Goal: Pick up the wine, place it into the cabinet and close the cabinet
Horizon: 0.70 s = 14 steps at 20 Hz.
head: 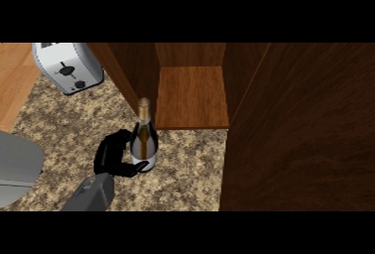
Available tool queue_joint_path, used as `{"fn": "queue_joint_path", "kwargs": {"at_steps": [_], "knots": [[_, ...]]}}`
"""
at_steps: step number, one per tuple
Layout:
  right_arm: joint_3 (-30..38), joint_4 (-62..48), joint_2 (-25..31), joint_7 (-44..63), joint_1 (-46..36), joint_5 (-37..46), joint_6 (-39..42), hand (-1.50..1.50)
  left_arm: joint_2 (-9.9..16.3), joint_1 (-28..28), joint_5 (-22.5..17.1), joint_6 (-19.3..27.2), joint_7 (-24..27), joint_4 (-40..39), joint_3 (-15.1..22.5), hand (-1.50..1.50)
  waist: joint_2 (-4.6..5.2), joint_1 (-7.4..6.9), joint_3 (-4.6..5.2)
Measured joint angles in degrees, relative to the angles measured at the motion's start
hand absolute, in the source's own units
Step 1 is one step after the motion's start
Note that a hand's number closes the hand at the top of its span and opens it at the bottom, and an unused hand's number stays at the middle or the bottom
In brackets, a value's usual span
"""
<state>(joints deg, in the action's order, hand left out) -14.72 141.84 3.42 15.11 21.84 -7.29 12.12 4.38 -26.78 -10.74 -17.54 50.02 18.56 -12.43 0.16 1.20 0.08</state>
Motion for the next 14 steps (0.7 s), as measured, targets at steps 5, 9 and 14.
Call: {"fn": "queue_joint_path", "kwargs": {"at_steps": [5,9,14], "knots": [[0.5,-0.3,0.2,-1.9,1.8,0.2,0.8,-1.5,3.2,4.0,4.1,3.6,2.9,3.6,3.2,1.5,-0.31,-0.58,-0.11],[-0.3,-0.2,-0.1,-1.2,1.9,0.4,0.4,-1.5,4.3,6.3,6.7,8.4,2.6,8.4,5.4,1.5,-0.46,-1.08,-0.16],[1.4,0.1,0.4,0.4,0.8,0.1,0.0,-1.5,2.5,7.8,8.5,14.0,-4.8,17.3,8.4,1.5,-0.5,-1.38,-0.17]]}}
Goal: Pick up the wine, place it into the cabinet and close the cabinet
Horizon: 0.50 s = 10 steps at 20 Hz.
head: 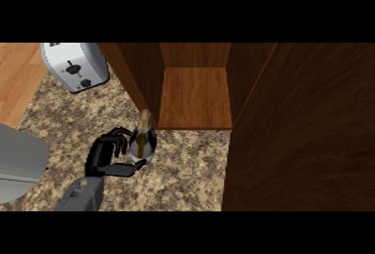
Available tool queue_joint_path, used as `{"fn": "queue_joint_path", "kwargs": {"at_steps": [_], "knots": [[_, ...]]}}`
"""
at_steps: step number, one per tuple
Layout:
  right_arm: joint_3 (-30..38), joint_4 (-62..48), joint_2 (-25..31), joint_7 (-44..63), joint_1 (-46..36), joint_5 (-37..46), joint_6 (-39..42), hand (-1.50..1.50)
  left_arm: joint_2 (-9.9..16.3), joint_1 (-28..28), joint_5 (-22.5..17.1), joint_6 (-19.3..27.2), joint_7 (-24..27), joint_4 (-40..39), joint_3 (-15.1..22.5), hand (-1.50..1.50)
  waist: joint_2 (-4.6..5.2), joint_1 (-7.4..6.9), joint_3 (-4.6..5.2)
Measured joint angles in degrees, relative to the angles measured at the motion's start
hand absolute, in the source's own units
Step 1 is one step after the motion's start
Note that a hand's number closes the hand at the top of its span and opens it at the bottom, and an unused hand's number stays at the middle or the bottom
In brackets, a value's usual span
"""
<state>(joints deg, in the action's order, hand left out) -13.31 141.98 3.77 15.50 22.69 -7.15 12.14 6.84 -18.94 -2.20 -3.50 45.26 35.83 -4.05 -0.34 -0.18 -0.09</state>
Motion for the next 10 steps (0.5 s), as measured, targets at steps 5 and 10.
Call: {"fn": "queue_joint_path", "kwargs": {"at_steps": [5,10], "knots": [[0.5,0.2,0.1,1.2,-0.8,-0.1,-0.1,-1.5,-1.4,1.5,0.3,3.2,-9.6,11.5,2.3,1.5,0.0,-0.01,0.01],[0.5,-0.1,-0.3,-0.1,0.5,0.1,0.4,-1.5,-3.8,1.4,1.9,7.8,-19.8,20.2,5.2,1.5,0.08,0.23,0.03]]}}
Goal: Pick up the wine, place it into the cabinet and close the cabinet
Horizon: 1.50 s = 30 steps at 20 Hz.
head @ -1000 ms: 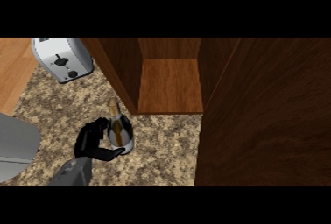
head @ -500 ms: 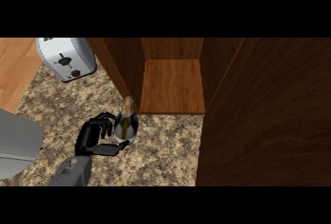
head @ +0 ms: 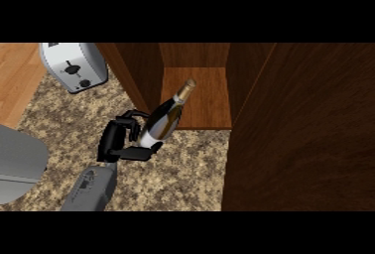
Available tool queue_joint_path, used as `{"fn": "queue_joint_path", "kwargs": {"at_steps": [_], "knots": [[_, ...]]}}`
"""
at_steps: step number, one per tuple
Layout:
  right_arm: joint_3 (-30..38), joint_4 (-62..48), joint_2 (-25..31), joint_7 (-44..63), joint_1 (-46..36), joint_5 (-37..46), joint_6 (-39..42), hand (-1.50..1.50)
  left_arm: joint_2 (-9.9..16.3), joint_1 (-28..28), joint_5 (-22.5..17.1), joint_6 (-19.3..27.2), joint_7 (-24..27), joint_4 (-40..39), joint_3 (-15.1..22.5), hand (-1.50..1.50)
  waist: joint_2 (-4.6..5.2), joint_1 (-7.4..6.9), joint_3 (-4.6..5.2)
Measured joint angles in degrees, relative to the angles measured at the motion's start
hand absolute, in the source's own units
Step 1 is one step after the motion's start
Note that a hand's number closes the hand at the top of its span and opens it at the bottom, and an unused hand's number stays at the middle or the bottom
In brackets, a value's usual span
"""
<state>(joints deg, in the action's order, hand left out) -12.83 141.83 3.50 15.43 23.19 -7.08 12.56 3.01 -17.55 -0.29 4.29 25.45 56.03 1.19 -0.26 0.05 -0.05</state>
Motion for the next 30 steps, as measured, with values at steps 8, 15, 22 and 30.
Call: {"fn": "queue_joint_path", "kwargs": {"at_steps": [8,15,22,30], "knots": [[1.4,-0.2,0.4,-2.5,2.1,-0.6,2.4,-1.5,0.5,-0.8,4.9,8.0,-8.7,3.2,2.8,1.5,0.06,0.15,-0.11],[0.3,-0.7,-0.5,-3.2,2.3,-0.5,2.5,-1.5,1.6,-2.0,5.2,14.5,-14.4,4.0,5.7,1.5,0.04,0.47,-0.18],[0.0,-1.2,-0.7,-4.2,2.1,-0.5,3.4,-1.5,3.0,-3.7,3.0,19.3,-18.1,3.4,7.4,1.5,0.05,1.21,-0.24],[0.3,-1.5,-0.7,-5.2,2.3,-0.9,4.5,-1.5,4.3,-5.9,5.9,24.2,-20.6,0.8,9.0,1.5,-0.19,2.06,-0.52]]}}
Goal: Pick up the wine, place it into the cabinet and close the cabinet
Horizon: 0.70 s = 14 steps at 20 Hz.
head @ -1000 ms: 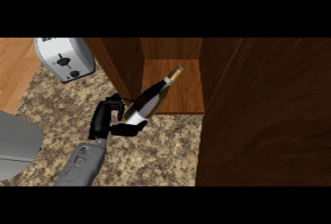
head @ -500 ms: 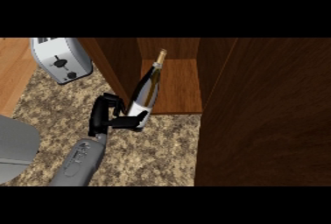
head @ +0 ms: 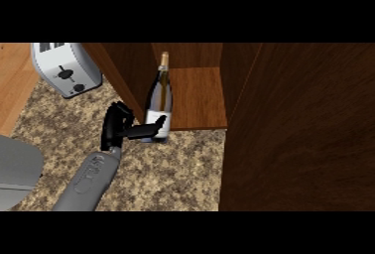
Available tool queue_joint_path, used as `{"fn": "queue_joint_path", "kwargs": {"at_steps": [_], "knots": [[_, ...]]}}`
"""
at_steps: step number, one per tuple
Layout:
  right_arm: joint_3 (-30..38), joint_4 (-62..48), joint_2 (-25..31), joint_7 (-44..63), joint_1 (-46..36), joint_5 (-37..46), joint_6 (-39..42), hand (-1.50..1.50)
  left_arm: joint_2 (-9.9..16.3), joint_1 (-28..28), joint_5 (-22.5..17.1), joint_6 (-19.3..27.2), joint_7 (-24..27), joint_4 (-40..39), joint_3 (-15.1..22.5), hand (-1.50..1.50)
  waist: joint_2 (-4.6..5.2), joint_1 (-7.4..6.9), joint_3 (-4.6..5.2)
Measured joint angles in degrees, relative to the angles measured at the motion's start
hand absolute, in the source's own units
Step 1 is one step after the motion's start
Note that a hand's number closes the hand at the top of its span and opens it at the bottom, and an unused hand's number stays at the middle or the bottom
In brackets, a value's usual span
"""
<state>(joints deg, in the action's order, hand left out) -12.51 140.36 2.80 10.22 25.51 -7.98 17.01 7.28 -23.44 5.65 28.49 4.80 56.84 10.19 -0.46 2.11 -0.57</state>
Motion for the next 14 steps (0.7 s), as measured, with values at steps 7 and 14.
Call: {"fn": "queue_joint_path", "kwargs": {"at_steps": [7,14], "knots": [[0.7,-0.6,-0.1,-0.6,-0.4,-0.7,1.1,-1.5,0.4,-0.7,3.0,3.1,-0.6,-1.5,0.7,1.5,-0.18,0.62,-0.29],[0.6,-0.7,0.0,-0.5,-0.8,-1.2,1.9,-1.5,0.0,-0.7,4.1,7.2,-1.4,-2.0,0.6,1.5,-0.27,1.47,-0.47]]}}
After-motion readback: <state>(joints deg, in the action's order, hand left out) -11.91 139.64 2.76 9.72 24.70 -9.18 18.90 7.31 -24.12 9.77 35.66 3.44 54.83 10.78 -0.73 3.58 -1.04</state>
